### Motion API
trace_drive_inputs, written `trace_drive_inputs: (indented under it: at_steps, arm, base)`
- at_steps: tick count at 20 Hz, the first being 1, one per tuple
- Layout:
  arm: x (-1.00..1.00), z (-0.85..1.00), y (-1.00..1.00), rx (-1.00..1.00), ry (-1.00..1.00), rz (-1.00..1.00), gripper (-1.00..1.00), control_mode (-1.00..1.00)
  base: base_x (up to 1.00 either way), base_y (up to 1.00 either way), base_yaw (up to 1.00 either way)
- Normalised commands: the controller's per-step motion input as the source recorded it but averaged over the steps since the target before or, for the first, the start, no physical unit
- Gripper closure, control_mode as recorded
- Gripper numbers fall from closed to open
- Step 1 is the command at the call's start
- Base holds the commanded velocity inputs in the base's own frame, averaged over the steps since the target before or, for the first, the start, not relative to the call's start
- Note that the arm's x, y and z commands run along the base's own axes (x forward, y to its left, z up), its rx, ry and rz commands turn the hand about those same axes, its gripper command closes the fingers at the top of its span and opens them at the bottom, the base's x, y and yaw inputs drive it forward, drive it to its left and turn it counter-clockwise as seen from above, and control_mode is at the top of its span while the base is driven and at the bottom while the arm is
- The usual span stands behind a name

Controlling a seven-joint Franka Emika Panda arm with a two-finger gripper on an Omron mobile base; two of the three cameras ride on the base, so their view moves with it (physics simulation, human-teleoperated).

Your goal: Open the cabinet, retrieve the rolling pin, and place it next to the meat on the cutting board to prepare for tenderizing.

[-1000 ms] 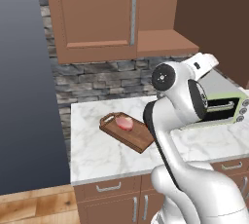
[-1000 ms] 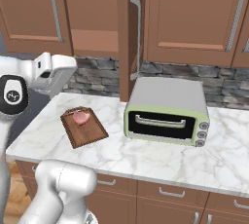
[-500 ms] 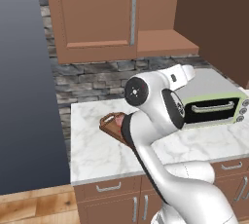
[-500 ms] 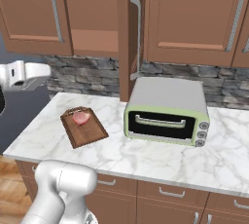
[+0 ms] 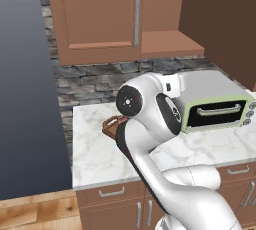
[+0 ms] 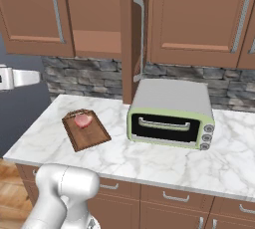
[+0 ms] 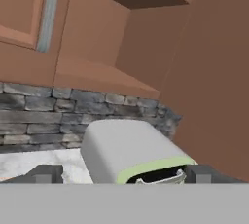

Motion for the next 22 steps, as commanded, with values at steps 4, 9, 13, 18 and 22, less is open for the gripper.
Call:
trace_drive_inputs:
  at_steps: [4, 9, 13, 18, 22]
  arm:
    - [0.05, 0.23, 0.00, 0.13, -0.24, 0.01, -1.00, -1.00]
    - [0.04, 0.30, 0.01, 0.13, -0.26, 0.03, -1.00, -1.00]
    - [0.02, 0.36, 0.00, 0.11, -0.25, 0.02, -1.00, -1.00]
    - [0.03, 0.37, 0.03, 0.09, -0.21, 0.00, -1.00, -1.00]
    - [0.21, 0.18, 0.02, 0.01, -0.03, 0.00, -1.00, -1.00]
  base:
    - [0.00, 0.00, 0.00]
    - [0.00, 0.00, 0.00]
    - [0.00, 0.00, 0.00]
    - [0.00, 0.00, 0.00]
    - [0.00, 0.00, 0.00]
